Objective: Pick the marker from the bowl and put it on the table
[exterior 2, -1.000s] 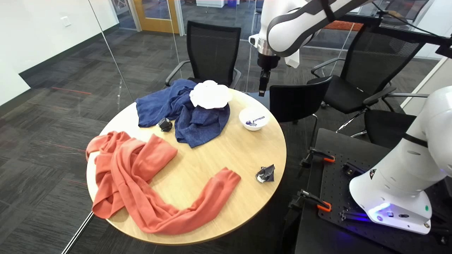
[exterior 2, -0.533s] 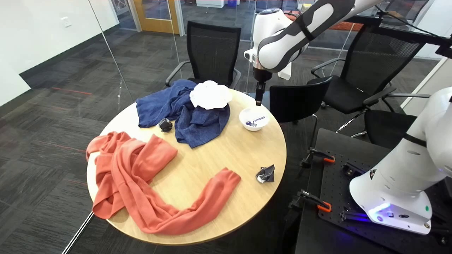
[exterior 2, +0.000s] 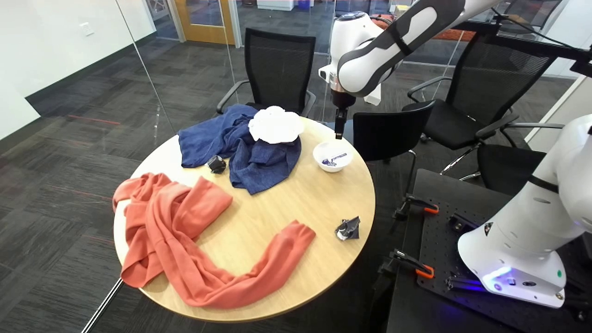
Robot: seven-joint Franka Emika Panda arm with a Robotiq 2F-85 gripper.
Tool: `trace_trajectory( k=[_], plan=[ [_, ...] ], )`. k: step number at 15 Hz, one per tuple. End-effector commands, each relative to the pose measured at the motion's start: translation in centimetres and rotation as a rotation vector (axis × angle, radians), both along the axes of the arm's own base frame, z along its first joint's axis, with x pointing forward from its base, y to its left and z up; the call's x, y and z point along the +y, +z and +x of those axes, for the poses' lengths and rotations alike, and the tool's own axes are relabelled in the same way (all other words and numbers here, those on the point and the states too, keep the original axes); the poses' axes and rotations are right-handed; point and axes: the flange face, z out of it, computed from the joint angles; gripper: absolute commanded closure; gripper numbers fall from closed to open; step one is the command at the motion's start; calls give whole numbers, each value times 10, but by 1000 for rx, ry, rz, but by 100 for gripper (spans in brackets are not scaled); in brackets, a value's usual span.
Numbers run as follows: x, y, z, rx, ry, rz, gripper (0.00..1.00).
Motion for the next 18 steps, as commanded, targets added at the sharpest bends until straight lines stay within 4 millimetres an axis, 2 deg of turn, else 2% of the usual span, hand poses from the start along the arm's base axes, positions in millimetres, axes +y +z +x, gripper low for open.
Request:
trace_trajectory(
  k=[1,9,16,18],
  plan=[
    [-1,-16,8,11,49,-53,0],
    [4,-64,9,110,153,-118,0],
    [3,-95,14,159,173,-118,0],
    [1,-102,17,168,172,-113,20]
  ],
)
